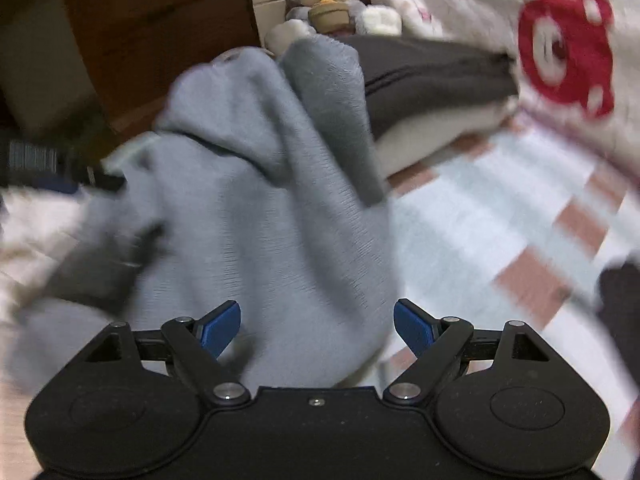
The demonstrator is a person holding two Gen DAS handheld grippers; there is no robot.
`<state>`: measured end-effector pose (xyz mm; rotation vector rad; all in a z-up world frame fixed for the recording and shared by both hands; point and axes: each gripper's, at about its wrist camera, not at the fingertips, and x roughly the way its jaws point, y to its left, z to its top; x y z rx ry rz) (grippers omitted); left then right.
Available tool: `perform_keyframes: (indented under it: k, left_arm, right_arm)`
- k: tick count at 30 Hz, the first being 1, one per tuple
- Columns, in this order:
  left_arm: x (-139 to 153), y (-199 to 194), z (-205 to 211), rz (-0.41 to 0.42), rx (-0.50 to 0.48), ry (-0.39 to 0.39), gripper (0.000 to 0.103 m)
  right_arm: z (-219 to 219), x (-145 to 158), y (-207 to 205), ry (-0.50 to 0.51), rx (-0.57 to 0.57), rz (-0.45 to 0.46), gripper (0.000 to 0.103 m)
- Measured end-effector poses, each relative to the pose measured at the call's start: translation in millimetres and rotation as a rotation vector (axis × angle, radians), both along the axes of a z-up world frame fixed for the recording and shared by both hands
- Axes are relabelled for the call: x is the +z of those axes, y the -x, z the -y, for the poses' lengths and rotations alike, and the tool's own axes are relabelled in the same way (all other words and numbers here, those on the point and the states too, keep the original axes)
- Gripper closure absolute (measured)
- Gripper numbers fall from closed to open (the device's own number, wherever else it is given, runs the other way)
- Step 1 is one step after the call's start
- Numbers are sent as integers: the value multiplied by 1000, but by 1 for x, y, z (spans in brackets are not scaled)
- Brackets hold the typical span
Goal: Fold clothes
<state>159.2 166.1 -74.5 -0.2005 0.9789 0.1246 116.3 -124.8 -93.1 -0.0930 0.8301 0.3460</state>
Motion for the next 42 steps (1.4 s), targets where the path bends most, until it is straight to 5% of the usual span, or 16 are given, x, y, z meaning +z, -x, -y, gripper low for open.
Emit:
perform_keyframes:
  k: [5,14,16,19,20,23,26,29,35,37,39,42]
  left_arm:
    - [-18,-36,-15,-23,167,187,12]
    - [-51,-26,-7,-15,125,199,0]
    - [-56,-27,-2,-20,108,166,0]
    - [-58,-26,-1,-9,85,152,0]
    - [-57,-24,-3,2,83,165,9]
    - [-51,-15,-14,40,81,249,47]
    - [-43,-6,-21,77,66,340,67]
    - [-42,2,-24,92,15,449,67]
    - [-32,5,-10,91,-118,545,69]
    - [-24,11,8,92,-182,481,69]
    - [-14,18,33,102,-239,323,69]
    - [-7,19,45,113,-219,203,69]
  right_arm:
    - [21,-16,-33,-153,-84,-65,16]
    - [59,-56,-26,-608,-235,-302,15]
    - [65,-66,-24,-715,-256,-350,21]
    - [57,-80,-21,-837,-263,-398,71]
    - [53,-81,-19,-852,-266,-406,93]
    - [42,-71,-11,-860,-246,-354,93]
    - [44,-47,-1,-912,-176,-281,93]
    - [50,-22,9,-977,-107,-228,93]
    - [58,14,27,-1063,-9,-192,94]
    - [58,19,33,-1090,23,-185,94]
    - [62,24,37,-1082,36,-159,94]
    - [68,32,42,-1054,49,-110,100]
